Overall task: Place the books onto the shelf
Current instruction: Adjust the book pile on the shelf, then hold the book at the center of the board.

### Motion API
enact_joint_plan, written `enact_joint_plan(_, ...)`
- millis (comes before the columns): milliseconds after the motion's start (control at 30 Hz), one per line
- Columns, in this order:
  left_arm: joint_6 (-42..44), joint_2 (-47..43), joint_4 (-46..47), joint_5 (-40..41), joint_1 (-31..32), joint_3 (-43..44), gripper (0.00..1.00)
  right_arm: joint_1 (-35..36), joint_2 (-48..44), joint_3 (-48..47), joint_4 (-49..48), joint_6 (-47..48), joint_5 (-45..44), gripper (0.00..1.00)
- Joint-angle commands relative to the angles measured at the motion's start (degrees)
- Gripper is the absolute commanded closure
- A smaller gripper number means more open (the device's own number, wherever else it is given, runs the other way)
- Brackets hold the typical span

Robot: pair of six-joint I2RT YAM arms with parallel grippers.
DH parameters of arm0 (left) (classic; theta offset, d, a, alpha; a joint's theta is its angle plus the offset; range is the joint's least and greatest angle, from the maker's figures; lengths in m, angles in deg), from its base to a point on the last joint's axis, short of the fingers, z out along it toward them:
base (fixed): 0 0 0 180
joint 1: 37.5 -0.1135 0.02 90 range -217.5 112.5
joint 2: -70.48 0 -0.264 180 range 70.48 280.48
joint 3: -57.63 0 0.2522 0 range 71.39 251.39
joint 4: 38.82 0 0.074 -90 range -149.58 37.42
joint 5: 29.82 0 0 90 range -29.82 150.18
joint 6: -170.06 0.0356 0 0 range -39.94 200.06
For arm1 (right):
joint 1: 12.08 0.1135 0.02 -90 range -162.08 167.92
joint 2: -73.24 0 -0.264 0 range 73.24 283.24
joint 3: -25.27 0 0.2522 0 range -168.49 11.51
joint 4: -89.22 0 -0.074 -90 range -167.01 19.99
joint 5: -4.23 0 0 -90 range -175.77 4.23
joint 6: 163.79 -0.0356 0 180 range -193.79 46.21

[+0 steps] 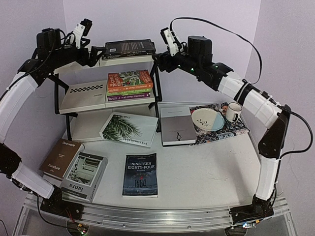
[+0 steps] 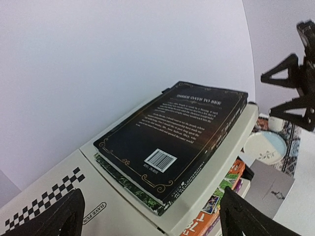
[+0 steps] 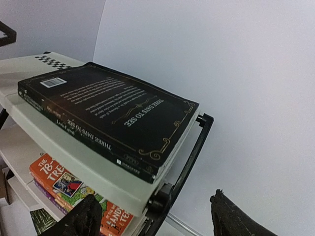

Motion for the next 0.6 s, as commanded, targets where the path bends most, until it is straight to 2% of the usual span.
enact_joint_plan(0, -8.77, -6.29, 3.24, 1.92, -0.05, -3.05, 0.03, 0.07, -10.78, 8.67, -2.46, -4.75, 1.04, 0.21)
enact_joint_plan(200, -16.68, -17.08, 3.26, 0.42, -0.06, -14.58, 0.00, 0.05, -23.64, 27.87, -3.70, -13.77, 3.29, 0.17)
enact_joint_plan(367, -25.19, -25.88, 3.48, -0.72, -0.06, -28.05, 0.00, 0.09, -33.66, 44.18, -3.71, -21.87, 4.56, 0.14)
enact_joint_plan(567, -38.19, -29.37, 3.82, -1.66, -0.06, -42.97, 0.00, 0.07, -39.13, 59.60, -3.38, -35.41, 3.33, 0.13)
